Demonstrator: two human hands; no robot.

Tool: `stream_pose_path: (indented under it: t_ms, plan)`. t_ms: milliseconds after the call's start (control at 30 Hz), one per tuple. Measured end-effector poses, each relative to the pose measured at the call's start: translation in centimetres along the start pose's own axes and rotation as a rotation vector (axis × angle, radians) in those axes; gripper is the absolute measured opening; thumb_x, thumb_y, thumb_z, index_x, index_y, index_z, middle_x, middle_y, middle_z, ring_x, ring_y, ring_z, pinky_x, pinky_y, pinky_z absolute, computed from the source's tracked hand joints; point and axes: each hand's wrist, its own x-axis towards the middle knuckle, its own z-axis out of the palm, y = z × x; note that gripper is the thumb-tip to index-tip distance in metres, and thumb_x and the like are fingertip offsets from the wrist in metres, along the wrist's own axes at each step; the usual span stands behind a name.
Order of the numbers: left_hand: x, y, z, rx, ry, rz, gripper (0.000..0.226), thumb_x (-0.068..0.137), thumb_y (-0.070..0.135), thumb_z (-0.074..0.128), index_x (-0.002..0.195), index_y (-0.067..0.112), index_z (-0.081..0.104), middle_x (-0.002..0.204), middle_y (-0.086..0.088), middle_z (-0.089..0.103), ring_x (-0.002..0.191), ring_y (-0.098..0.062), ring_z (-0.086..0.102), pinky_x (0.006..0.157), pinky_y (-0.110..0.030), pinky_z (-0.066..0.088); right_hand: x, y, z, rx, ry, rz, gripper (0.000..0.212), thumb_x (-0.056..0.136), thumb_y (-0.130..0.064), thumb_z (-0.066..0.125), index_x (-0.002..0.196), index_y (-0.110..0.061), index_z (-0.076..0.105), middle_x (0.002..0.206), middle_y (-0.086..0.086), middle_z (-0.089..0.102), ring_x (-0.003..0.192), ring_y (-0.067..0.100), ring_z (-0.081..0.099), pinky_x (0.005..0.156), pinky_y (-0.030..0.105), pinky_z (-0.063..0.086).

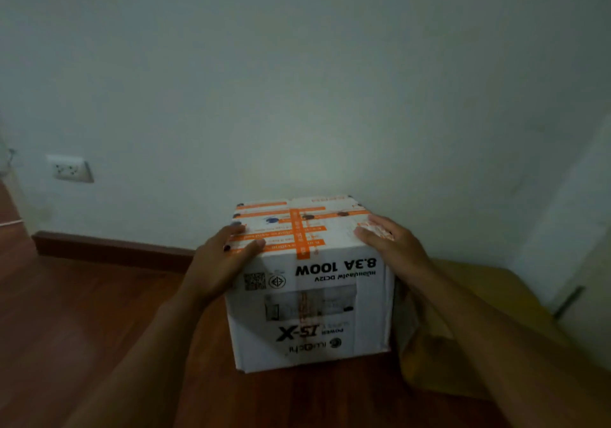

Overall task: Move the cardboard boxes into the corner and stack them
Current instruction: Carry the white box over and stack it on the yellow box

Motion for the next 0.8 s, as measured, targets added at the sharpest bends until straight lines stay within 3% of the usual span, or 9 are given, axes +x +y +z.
stream_pose_path:
  t_ms: [67,167,233,367,500,600,700,800]
  plan:
    - [0.8,3.3,1.6,0.056,-0.052,0.041,0.093,0.062,0.076,0.057,0.14,0.026,0.053,0.147,-0.01,0.05,0.121,-0.031,0.056,0.058,-0.027,0.052,-0.1,-0.5,-3.8,-0.023,0.029,-0.009,0.06,0.083,-0.05,0.071,0.138,-0.028,0.059,0.144,0.002,0.055,0.115,0.014,0.055,0.089,0.023,0.038]
    - [1.1,7.7,5.0,0.068,-0.136,0.142,0.084,0.076,0.071,0.062,0.144,0.024,0.048,0.146,-0.012,0.05,0.11,-0.032,0.061,0.05,-0.027,0.053,-0.9,-0.4,-9.8,-0.046,0.121,0.006,0.059,0.082,-0.054,0.071,0.133,-0.026,0.063,0.139,0.002,0.059,0.12,0.019,0.058,0.098,0.03,0.044]
    - [0.7,10.5,7.3,0.055,-0.147,0.19,0.078,0.081,0.064,0.063,0.146,0.024,0.046,0.145,-0.012,0.05,0.104,-0.028,0.061,0.06,-0.034,0.058,-1.8,0.3,-13.1,0.016,0.204,0.036,0.055,0.08,-0.051,0.074,0.128,-0.025,0.066,0.13,0.003,0.065,0.108,0.019,0.064,0.097,0.035,0.05]
    - [0.6,15.8,10.6,0.211,-0.163,0.323,0.097,0.066,0.079,0.059,0.145,0.025,0.047,0.149,-0.01,0.049,0.126,-0.03,0.055,0.101,-0.044,0.049,-3.4,2.9,-16.5,0.143,0.268,0.158,0.049,0.074,-0.044,0.078,0.119,-0.027,0.071,0.123,0.006,0.068,0.099,0.024,0.068,0.093,0.042,0.055]
    - [1.0,19.8,11.3,0.33,-0.043,0.432,0.093,0.064,0.084,0.05,0.135,0.026,0.058,0.14,-0.008,0.059,0.12,-0.031,0.058,0.094,-0.037,0.045,-2.8,2.6,-18.8,0.25,0.367,0.13,0.009,0.084,-0.03,0.073,0.091,-0.027,0.076,0.099,0.008,0.076,0.08,0.024,0.071,0.078,0.042,0.061]
    - [0.5,21.9,11.2,0.346,0.024,0.511,0.09,0.065,0.084,0.05,0.131,0.025,0.062,0.134,-0.008,0.064,0.112,-0.028,0.062,0.085,-0.034,0.043,-2.8,1.2,-20.5,0.24,0.401,0.089,0.005,0.086,-0.035,0.07,0.087,-0.031,0.073,0.084,-0.002,0.074,0.068,0.016,0.069,0.063,0.031,0.056]
    - [0.0,23.7,10.7,0.302,0.047,0.574,0.089,0.068,0.083,0.052,0.131,0.022,0.062,0.128,-0.009,0.067,0.097,-0.019,0.06,0.081,-0.03,0.047,-3.1,-0.1,-22.2,0.226,0.444,0.037,0.007,0.085,-0.04,0.07,0.083,-0.034,0.073,0.079,-0.006,0.073,0.067,0.015,0.069,0.063,0.031,0.055]
    - [-0.7,25.6,10.3,0.227,0.105,0.616,0.092,0.065,0.088,0.052,0.13,0.023,0.062,0.125,-0.007,0.069,0.103,-0.023,0.065,0.089,-0.042,0.056,-3.4,-1.9,-24.1,0.231,0.504,-0.057,0.009,0.084,-0.04,0.069,0.086,-0.033,0.073,0.081,-0.006,0.073,0.07,0.016,0.069,0.06,0.027,0.051]
